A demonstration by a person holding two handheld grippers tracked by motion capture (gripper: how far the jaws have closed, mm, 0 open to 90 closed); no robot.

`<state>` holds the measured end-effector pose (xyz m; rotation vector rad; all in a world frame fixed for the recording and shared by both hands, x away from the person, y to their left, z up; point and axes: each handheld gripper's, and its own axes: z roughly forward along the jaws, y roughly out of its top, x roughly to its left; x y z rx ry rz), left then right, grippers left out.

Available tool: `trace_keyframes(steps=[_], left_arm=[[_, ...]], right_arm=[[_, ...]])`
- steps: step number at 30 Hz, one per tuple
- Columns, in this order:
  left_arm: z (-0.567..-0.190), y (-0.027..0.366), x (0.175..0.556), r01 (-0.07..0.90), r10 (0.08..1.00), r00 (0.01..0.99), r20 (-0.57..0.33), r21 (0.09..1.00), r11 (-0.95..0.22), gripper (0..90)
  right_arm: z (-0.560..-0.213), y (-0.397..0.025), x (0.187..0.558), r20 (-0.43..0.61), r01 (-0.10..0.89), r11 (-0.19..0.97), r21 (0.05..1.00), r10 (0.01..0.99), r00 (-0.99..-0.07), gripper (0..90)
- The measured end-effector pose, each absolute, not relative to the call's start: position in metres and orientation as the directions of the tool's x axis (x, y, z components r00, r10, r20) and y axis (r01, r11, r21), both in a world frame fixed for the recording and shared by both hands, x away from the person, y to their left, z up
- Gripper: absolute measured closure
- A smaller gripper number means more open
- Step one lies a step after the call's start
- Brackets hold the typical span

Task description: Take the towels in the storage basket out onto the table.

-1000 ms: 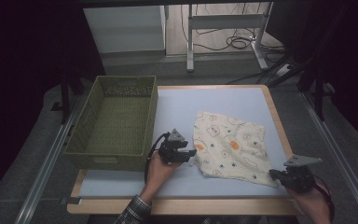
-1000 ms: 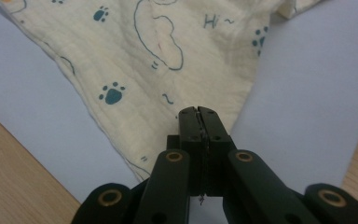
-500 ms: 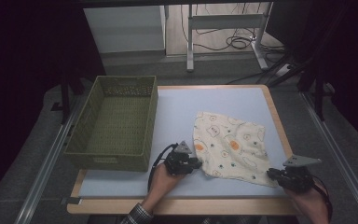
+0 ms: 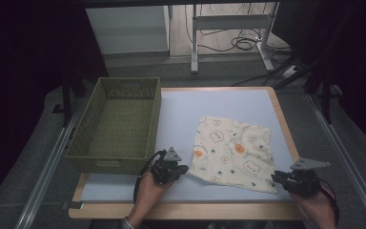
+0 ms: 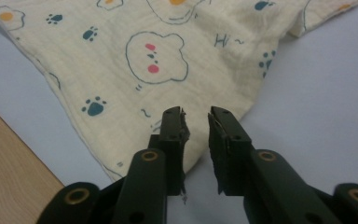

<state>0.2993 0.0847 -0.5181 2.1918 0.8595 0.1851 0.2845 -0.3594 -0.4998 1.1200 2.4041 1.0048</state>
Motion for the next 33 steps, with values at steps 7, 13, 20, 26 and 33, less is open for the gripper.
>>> trace_keyframes(steps=[7, 13, 20, 26, 33], left_arm=[[-0.519, 0.072, 0.308, 0.502, 0.618, 0.773, -0.145, 0.735, -0.455, 60.6], [-0.530, 0.053, 0.309, 0.493, 0.594, 0.794, -0.126, 0.705, -0.510, 57.2], [-0.535, 0.050, 0.307, 0.466, 0.614, 0.787, -0.057, 0.708, -0.531, 71.4], [-0.530, 0.052, 0.304, 0.476, 0.589, 0.803, -0.093, 0.695, -0.539, 88.4], [-0.523, 0.077, 0.283, 0.487, 0.620, 0.781, -0.072, 0.691, -0.534, 88.2]], right_arm=[[-0.494, -0.357, 0.293, 0.005, 0.539, 0.440, 0.719, 0.771, -0.637, 69.2], [-0.497, -0.355, 0.290, 0.040, 0.545, 0.437, 0.715, 0.754, -0.656, 68.8], [-0.512, -0.348, 0.266, 0.052, 0.540, 0.492, 0.683, 0.704, -0.708, 64.9], [-0.516, -0.343, 0.260, 0.050, 0.519, 0.501, 0.692, 0.685, -0.727, 89.3], [-0.510, -0.333, 0.250, 0.051, 0.508, 0.549, 0.664, 0.644, -0.763, 89.4]])
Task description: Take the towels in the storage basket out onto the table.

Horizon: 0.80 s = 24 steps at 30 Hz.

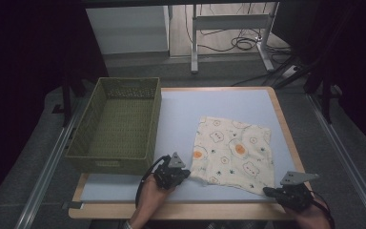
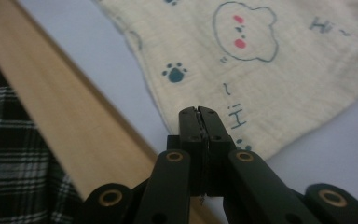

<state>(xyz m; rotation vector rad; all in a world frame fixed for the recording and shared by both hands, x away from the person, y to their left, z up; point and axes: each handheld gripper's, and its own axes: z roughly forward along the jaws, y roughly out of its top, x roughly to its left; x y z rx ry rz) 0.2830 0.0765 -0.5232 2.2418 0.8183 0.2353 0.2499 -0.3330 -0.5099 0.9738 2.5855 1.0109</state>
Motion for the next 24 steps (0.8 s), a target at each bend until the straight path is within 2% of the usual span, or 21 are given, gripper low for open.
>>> trace_keyframes(steps=[3, 5, 6, 8, 14, 18, 24], left_arm=[[-0.523, 0.087, 0.274, 0.502, 0.637, 0.767, -0.074, 0.688, -0.524, 88.1], [-0.522, 0.090, 0.272, 0.506, 0.643, 0.762, -0.083, 0.696, -0.510, 84.8], [-0.520, 0.090, 0.273, 0.504, 0.647, 0.758, -0.083, 0.704, -0.500, 80.1], [-0.518, 0.088, 0.277, 0.505, 0.661, 0.746, -0.076, 0.712, -0.488, 64.7], [-0.514, 0.076, 0.302, 0.501, 0.681, 0.730, -0.061, 0.725, -0.472, 50.9], [-0.515, 0.071, 0.322, 0.514, 0.684, 0.723, -0.098, 0.738, -0.437, 46.9], [-0.517, 0.057, 0.358, 0.513, 0.699, 0.710, -0.087, 0.744, -0.428, 41.3]], right_arm=[[-0.510, -0.326, 0.241, 0.059, 0.494, 0.563, 0.663, 0.619, -0.784, 89.3], [-0.508, -0.324, 0.238, 0.042, 0.478, 0.570, 0.669, 0.613, -0.789, 88.6], [-0.506, -0.324, 0.239, 0.042, 0.475, 0.563, 0.676, 0.615, -0.787, 87.8], [-0.501, -0.328, 0.244, 0.037, 0.477, 0.541, 0.692, 0.634, -0.772, 84.3], [-0.495, -0.337, 0.266, 0.021, 0.494, 0.505, 0.708, 0.684, -0.729, 74.5], [-0.496, -0.340, 0.279, 0.014, 0.505, 0.492, 0.709, 0.707, -0.708, 70.8], [-0.500, -0.342, 0.311, 0.023, 0.531, 0.461, 0.711, 0.740, -0.673, 64.9]])
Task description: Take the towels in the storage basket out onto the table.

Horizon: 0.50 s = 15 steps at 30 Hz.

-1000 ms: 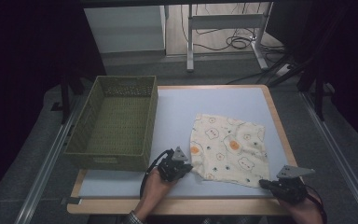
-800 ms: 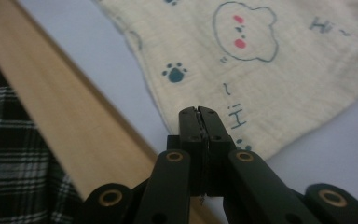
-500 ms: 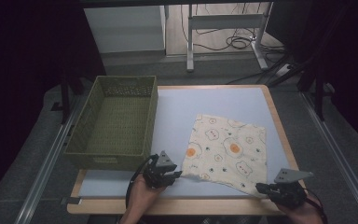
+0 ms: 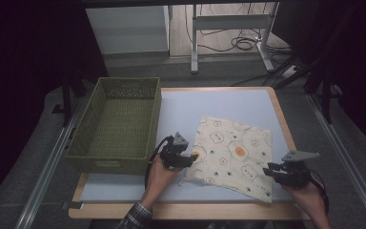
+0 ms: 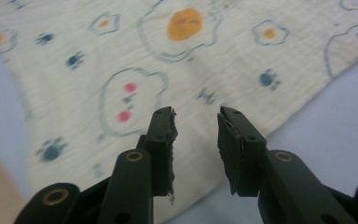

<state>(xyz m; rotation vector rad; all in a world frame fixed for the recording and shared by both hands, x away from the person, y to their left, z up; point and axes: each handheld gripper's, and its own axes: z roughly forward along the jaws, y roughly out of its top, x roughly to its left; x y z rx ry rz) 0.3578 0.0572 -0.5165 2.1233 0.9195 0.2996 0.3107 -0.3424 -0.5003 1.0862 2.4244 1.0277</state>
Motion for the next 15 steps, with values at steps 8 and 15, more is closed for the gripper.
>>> trace_keyframes(steps=[8, 15], left_arm=[[-0.512, 0.042, 0.407, 0.476, 0.688, 0.723, -0.065, 0.769, -0.427, 41.1], [-0.517, 0.033, 0.448, 0.472, 0.703, 0.711, -0.029, 0.761, -0.445, 51.9]], right_arm=[[-0.502, -0.351, 0.353, 0.028, 0.566, 0.419, 0.711, 0.786, -0.617, 59.0], [-0.506, -0.360, 0.389, 0.043, 0.600, 0.374, 0.708, 0.824, -0.565, 56.9]])
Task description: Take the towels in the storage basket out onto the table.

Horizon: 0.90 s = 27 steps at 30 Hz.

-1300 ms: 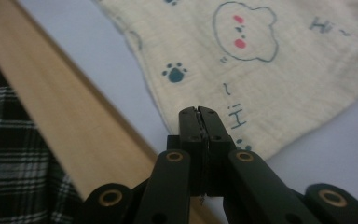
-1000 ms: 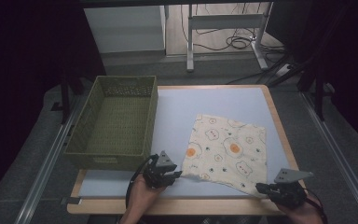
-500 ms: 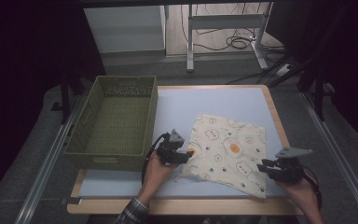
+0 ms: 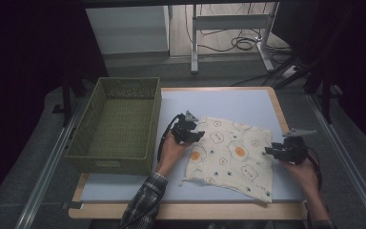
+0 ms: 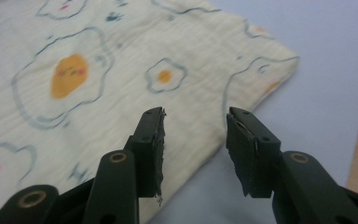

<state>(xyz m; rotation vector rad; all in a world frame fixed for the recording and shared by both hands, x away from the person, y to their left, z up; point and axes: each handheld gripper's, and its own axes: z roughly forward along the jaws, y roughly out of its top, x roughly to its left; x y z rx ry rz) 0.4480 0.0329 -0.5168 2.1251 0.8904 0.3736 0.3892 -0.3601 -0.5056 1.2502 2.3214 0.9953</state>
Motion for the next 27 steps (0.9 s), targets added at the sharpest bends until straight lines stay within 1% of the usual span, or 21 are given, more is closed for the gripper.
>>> trace_keyframes(steps=[2, 5, 7, 8, 9, 11, 14, 16, 19, 21, 22, 23, 24, 25, 27], left_arm=[[-0.520, 0.032, 0.460, 0.475, 0.706, 0.707, -0.029, 0.759, -0.445, 54.5], [-0.524, 0.030, 0.478, 0.497, 0.707, 0.704, -0.065, 0.756, -0.425, 57.7], [-0.528, 0.027, 0.489, 0.503, 0.707, 0.704, -0.068, 0.750, -0.429, 58.8], [-0.529, 0.025, 0.493, 0.505, 0.708, 0.703, -0.063, 0.746, -0.434, 59.6], [-0.530, 0.023, 0.497, 0.503, 0.708, 0.704, -0.057, 0.744, -0.440, 60.0], [-0.531, 0.020, 0.503, 0.504, 0.707, 0.705, -0.052, 0.738, -0.448, 59.9], [-0.533, 0.016, 0.512, 0.503, 0.712, 0.701, -0.046, 0.740, -0.447, 59.4], [-0.534, 0.015, 0.517, 0.505, 0.714, 0.698, -0.048, 0.741, -0.443, 56.6], [-0.535, 0.013, 0.524, 0.505, 0.719, 0.693, -0.045, 0.742, -0.440, 54.5], [-0.535, 0.011, 0.529, 0.505, 0.718, 0.695, -0.045, 0.740, -0.443, 54.7], [-0.534, 0.009, 0.530, 0.507, 0.716, 0.696, -0.048, 0.740, -0.443, 55.3], [-0.534, 0.009, 0.532, 0.510, 0.713, 0.700, -0.049, 0.733, -0.450, 57.1], [-0.534, 0.008, 0.533, 0.521, 0.717, 0.695, -0.064, 0.732, -0.439, 58.2], [-0.533, 0.008, 0.533, 0.528, 0.717, 0.693, -0.075, 0.729, -0.435, 62.2], [-0.533, 0.009, 0.532, 0.542, 0.722, 0.687, -0.086, 0.722, -0.430, 67.9]], right_arm=[[-0.506, -0.362, 0.398, 0.042, 0.600, 0.366, 0.711, 0.830, -0.557, 57.3], [-0.507, -0.364, 0.410, 0.048, 0.604, 0.348, 0.717, 0.839, -0.541, 57.7], [-0.507, -0.365, 0.416, 0.044, 0.603, 0.343, 0.720, 0.844, -0.534, 59.8], [-0.507, -0.366, 0.422, 0.040, 0.603, 0.338, 0.723, 0.850, -0.525, 62.9], [-0.507, -0.367, 0.425, 0.044, 0.607, 0.330, 0.723, 0.854, -0.518, 64.0], [-0.508, -0.368, 0.431, 0.032, 0.603, 0.331, 0.726, 0.860, -0.509, 66.0], [-0.509, -0.369, 0.441, 0.021, 0.602, 0.327, 0.729, 0.868, -0.497, 66.4], [-0.511, -0.369, 0.447, 0.006, 0.602, 0.330, 0.727, 0.874, -0.486, 66.3], [-0.513, -0.369, 0.456, 0.000, 0.605, 0.327, 0.726, 0.880, -0.475, 63.1], [-0.515, -0.368, 0.461, -0.015, 0.604, 0.340, 0.721, 0.879, -0.476, 62.2], [-0.516, -0.367, 0.462, -0.007, 0.605, 0.334, 0.723, 0.879, -0.477, 62.3], [-0.516, -0.367, 0.463, 0.003, 0.609, 0.327, 0.723, 0.879, -0.476, 63.4], [-0.516, -0.366, 0.463, 0.002, 0.610, 0.330, 0.721, 0.879, -0.477, 67.4], [-0.515, -0.366, 0.463, 0.010, 0.613, 0.329, 0.718, 0.876, -0.482, 74.1], [-0.515, -0.364, 0.462, 0.029, 0.621, 0.327, 0.712, 0.870, -0.492, 82.9]])
